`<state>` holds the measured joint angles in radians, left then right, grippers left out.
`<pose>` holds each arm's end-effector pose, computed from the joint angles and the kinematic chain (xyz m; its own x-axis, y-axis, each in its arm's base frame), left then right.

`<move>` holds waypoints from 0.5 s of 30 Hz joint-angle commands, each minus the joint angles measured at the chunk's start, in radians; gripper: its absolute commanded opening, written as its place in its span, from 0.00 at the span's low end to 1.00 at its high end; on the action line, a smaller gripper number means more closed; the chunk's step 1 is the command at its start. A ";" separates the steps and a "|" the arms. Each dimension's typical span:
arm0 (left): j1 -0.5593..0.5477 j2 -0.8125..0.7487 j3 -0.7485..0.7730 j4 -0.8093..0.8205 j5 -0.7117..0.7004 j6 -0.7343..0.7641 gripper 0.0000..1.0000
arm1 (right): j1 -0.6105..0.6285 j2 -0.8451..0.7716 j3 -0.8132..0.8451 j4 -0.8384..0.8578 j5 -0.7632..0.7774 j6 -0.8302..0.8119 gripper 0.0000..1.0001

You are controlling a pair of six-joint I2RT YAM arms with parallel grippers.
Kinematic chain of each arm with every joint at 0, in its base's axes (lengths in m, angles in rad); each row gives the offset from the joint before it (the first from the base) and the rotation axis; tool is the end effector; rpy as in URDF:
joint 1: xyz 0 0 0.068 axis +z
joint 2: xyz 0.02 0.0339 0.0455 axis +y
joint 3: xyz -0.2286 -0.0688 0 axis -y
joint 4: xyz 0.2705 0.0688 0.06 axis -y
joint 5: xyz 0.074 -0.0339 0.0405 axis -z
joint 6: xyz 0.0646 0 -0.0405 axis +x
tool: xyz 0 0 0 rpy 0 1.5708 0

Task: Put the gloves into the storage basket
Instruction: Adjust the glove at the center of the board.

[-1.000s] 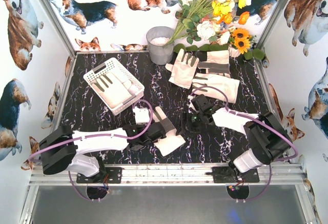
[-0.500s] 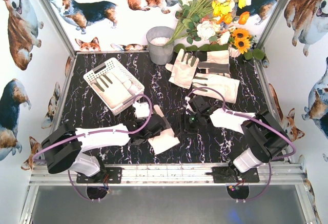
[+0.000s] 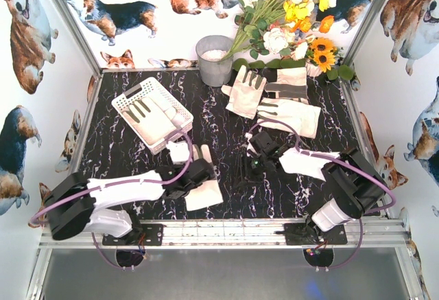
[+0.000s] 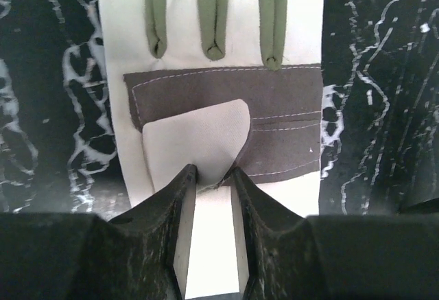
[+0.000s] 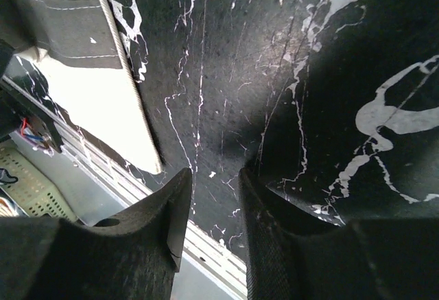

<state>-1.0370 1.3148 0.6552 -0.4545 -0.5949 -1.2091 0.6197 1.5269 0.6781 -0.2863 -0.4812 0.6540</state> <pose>0.1680 -0.2130 0.1019 -0.7108 -0.3197 -0.6265 -0.2193 0.9471 -0.2345 0.2180 0.1923 0.0595 -0.9957 -0.0479 -0.0797 -0.0858 0.8030 0.5898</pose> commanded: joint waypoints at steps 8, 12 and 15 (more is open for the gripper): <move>0.025 -0.295 -0.171 -0.045 -0.007 -0.009 0.04 | 0.066 -0.022 0.029 0.067 0.005 0.025 0.35; 0.048 -0.422 -0.238 0.029 0.059 0.073 0.00 | 0.121 -0.019 0.096 0.106 -0.002 0.033 0.36; 0.059 -0.503 -0.275 0.038 0.081 0.095 0.00 | 0.159 0.030 0.148 0.162 -0.014 0.058 0.35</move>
<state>-0.9932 0.8909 0.4171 -0.4637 -0.5568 -1.1778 0.7353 1.5303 0.7258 -0.2573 -0.4786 0.6868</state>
